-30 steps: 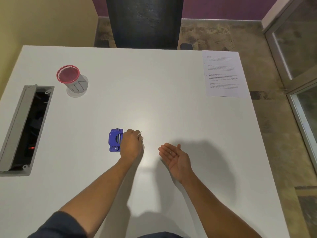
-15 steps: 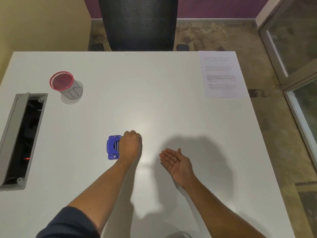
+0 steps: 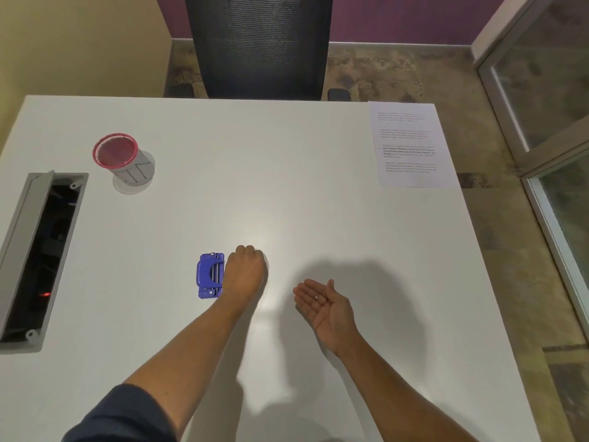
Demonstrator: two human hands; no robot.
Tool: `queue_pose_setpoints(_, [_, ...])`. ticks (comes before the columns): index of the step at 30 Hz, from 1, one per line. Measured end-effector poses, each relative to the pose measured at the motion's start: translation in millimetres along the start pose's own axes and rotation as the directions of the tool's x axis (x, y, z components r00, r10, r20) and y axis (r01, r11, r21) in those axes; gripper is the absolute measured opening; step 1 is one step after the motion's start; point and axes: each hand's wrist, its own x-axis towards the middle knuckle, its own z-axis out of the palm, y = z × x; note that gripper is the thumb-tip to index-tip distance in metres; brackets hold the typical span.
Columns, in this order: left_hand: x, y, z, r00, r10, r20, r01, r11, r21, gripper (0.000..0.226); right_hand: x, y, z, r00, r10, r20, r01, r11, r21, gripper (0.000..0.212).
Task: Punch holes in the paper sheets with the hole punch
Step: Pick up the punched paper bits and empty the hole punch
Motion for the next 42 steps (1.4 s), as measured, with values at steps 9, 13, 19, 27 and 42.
queue_pose_setpoints(9, [-30.3, 14.7, -7.1, 0.994, -0.105, -0.029, 0.045, 0.640, -0.767, 0.025, 0.2, 6.5, 4.4, 1.000, -0.014, -0.005, 0.014, 1.000, -0.002, 0.051])
queue_pose_setpoints(13, [-51.0, 26.9, -16.7, 0.995, -0.059, -0.075, -0.035, 0.514, -0.857, 0.023, -0.5, 12.0, 12.7, 0.999, -0.012, -0.031, 0.012, 1.000, -0.007, 0.053])
queue_pose_setpoints(19, [-67.8, 30.2, -20.4, 0.998, 0.030, -0.055, -0.062, 0.551, -0.832, 0.022, -9.1, 14.3, 35.2, 0.999, -0.038, 0.031, 0.041, 0.995, -0.096, 0.069])
queue_pose_setpoints(27, [-74.3, 4.3, -30.4, 0.993, -0.117, -0.015, 0.040, 0.452, -0.891, 0.017, -13.7, 24.5, 47.7, 0.998, -0.018, 0.063, 0.019, 1.000, -0.024, 0.052])
queue_pose_setpoints(42, [-69.0, -83.4, -3.7, 0.703, -0.630, 0.331, 0.403, -0.031, -0.915, 0.027, 2.4, 35.1, 69.7, 0.995, -0.016, 0.102, 0.024, 0.996, -0.082, 0.056])
